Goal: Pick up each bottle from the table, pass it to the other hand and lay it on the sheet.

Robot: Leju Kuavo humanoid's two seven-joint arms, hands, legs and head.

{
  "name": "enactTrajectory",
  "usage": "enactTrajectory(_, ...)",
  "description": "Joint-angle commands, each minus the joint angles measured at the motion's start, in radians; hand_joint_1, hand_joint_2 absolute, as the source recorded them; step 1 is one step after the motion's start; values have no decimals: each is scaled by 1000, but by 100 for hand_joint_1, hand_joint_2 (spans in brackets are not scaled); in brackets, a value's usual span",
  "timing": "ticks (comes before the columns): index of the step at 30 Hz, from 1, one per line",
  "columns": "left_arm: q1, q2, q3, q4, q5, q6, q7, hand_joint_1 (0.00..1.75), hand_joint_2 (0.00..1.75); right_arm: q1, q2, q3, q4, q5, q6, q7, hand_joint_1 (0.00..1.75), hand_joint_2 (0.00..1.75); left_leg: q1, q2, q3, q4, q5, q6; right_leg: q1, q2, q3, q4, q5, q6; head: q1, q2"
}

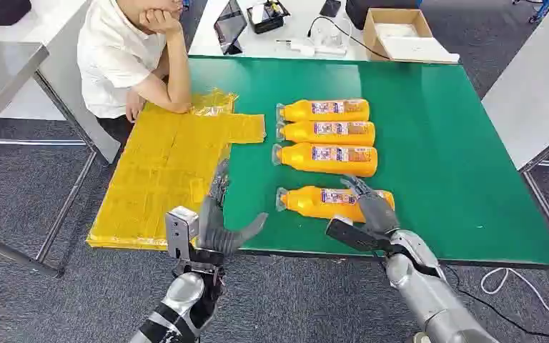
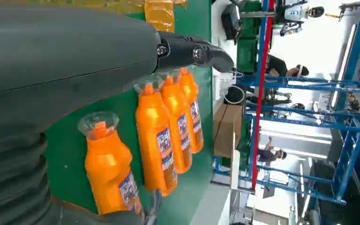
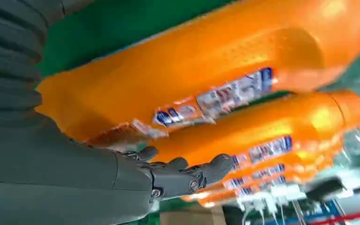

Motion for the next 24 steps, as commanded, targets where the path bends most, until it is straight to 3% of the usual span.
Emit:
enactTrajectory(1,-42,18,-39,46,3,-7,-1,0,175,-35,-26,54,73,-12,13,1,0,175,0,0,2,0,0,-1,0,0,2,0,0,-1,0,0)
enactTrajectory(5,-45,17,-38,48,4,-8,-1,0,175,-39,-27,63,73,2,-10,19,0,175,1,1,3,0,-1,-2,1,0,4,-1,-1,-3,0,0)
enactTrajectory(10,-38,18,-29,34,-1,1,3,0,175,-97,-31,129,115,157,-119,172,0,175,0,2,1,0,0,-1,0,2,1,0,0,-1,0,0)
enactTrajectory(22,-36,19,-27,28,-2,1,5,0,175,-111,-28,137,119,178,-120,192,0,175,1,4,4,0,-2,-2,1,3,3,0,-1,-3,0,0)
enactTrajectory(23,-36,20,-27,25,-7,-3,13,0,175,-167,-9,166,185,262,-111,290,0,175,1,2,3,0,-1,-2,1,1,3,-1,-1,-3,0,0)
enactTrajectory(24,-37,19,-27,25,-7,-2,13,0,175,-171,-7,167,185,263,-110,290,0,175,1,2,4,0,-2,-2,1,2,4,-1,-1,-3,0,0)
